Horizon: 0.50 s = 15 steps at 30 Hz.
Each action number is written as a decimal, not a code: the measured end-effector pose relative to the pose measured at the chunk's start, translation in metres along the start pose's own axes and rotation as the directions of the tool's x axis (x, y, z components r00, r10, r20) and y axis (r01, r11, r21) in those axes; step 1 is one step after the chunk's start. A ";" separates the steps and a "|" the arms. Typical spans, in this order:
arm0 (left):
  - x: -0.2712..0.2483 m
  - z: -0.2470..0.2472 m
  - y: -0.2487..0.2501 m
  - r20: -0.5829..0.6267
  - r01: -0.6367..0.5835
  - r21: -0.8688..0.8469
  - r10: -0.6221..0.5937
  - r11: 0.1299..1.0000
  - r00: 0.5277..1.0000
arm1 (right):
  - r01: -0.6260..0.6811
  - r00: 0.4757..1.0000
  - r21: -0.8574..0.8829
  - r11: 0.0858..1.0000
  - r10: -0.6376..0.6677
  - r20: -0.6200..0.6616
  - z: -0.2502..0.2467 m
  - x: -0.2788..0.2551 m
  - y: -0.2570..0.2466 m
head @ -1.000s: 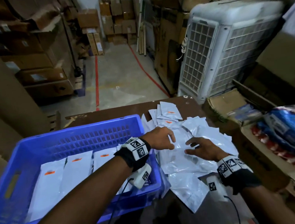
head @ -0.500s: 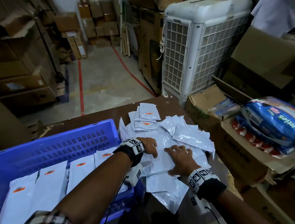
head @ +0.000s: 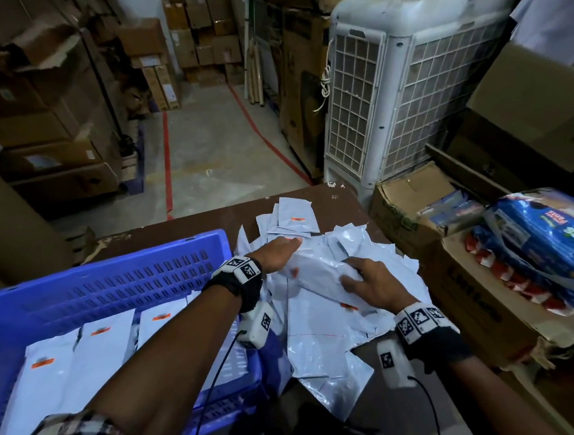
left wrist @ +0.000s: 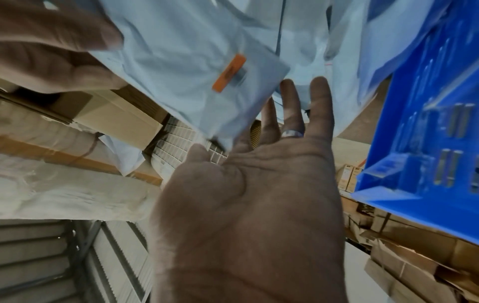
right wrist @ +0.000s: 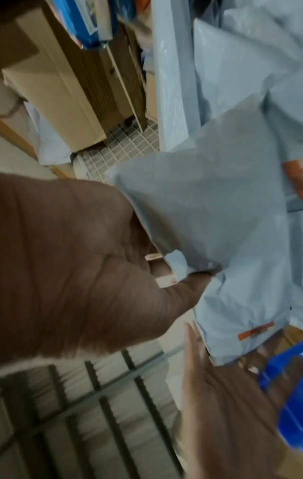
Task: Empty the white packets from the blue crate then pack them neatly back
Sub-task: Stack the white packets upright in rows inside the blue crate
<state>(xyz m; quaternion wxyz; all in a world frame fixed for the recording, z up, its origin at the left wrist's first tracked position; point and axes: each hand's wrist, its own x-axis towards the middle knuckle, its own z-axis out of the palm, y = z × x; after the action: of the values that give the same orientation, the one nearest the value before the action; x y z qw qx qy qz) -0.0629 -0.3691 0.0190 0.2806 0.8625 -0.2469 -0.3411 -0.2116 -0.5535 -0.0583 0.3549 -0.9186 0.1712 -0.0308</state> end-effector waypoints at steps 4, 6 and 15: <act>0.011 0.001 -0.006 0.031 0.143 -0.277 -0.140 0.950 0.990 | -0.076 0.997 0.212 0.974 0.080 -0.008 -0.009 0.008 0.008; 0.017 0.004 -0.006 0.033 0.139 -0.278 -0.135 0.951 0.990 | -0.109 0.993 0.317 0.942 0.116 -0.002 -0.008 0.011 0.009; 0.042 0.010 -0.010 -0.116 0.030 -0.224 -0.057 0.974 0.992 | -0.192 0.981 0.557 0.808 0.164 0.102 0.003 0.001 -0.003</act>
<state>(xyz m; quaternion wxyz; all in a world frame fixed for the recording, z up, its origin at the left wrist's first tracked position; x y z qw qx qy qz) -0.0412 -0.3910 -0.0122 0.3822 0.8501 -0.1708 -0.3194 -0.2091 -0.5496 -0.0590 0.6157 -0.7530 0.2310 -0.0242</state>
